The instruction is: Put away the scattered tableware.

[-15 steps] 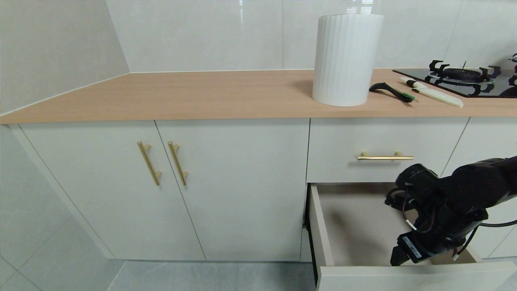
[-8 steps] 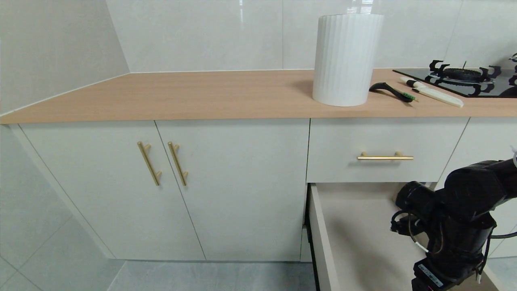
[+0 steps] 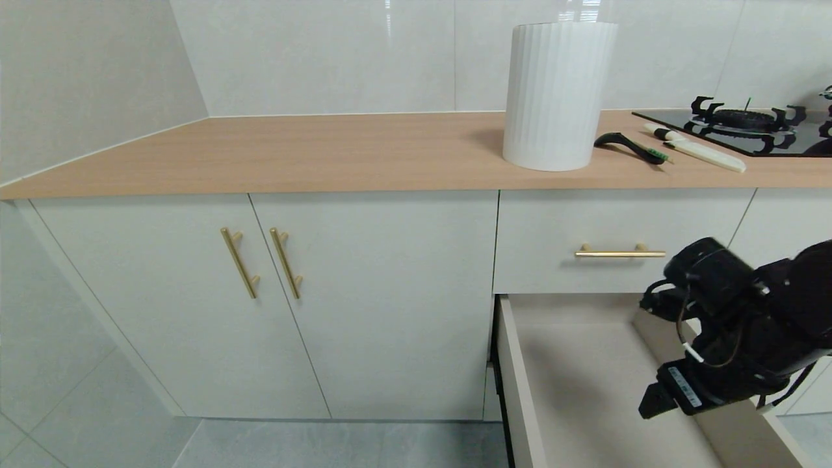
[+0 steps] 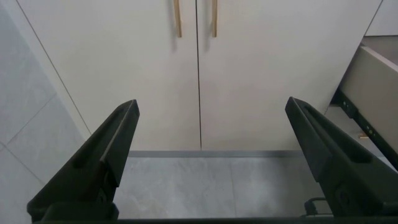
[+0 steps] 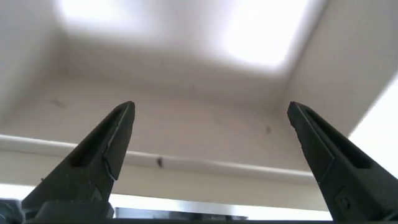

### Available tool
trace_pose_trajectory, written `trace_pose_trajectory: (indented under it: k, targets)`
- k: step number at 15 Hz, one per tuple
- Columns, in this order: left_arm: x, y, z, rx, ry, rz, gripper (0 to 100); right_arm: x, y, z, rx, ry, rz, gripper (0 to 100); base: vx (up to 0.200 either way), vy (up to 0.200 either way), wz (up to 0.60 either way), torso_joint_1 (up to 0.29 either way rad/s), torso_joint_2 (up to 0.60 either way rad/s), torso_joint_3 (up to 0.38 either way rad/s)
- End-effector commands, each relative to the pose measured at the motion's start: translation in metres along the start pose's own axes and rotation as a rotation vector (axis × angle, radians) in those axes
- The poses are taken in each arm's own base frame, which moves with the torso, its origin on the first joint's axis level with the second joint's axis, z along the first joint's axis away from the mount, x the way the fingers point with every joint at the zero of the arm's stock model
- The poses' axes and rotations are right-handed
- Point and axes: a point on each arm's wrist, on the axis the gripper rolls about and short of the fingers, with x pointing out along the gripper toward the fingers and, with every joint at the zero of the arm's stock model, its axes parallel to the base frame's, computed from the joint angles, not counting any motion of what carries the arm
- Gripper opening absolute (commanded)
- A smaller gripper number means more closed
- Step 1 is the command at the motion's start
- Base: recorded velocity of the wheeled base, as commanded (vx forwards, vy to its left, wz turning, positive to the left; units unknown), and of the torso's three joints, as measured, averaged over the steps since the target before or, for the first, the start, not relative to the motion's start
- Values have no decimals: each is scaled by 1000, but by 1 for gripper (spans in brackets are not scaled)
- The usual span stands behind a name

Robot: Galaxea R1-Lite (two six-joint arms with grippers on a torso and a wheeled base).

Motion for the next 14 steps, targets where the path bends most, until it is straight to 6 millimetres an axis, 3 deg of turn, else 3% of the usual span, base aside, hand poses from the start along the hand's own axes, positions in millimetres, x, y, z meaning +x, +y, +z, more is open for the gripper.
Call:
trace_pose_trajectory:
  k: [1, 4, 10, 14]
  targets:
    - [0, 0, 0, 1, 0, 0, 100, -70, -19, -19, 77, -317, 20, 100, 0, 0, 0, 0, 0, 0]
    - [0, 0, 0, -1, 2, 0, 100, -100, -30, -31, 106, -465, 12, 100, 0, 0, 0, 0, 0, 0]
    - [0, 0, 0, -1, 2, 0, 100, -106, -34, -32, 115, -513, -1, 100, 0, 0, 0, 3, -13, -4]
    - [0, 0, 0, -1, 0, 0, 100, -105, -34, -31, 115, -510, -3, 100, 0, 0, 0, 71, -235, -244]
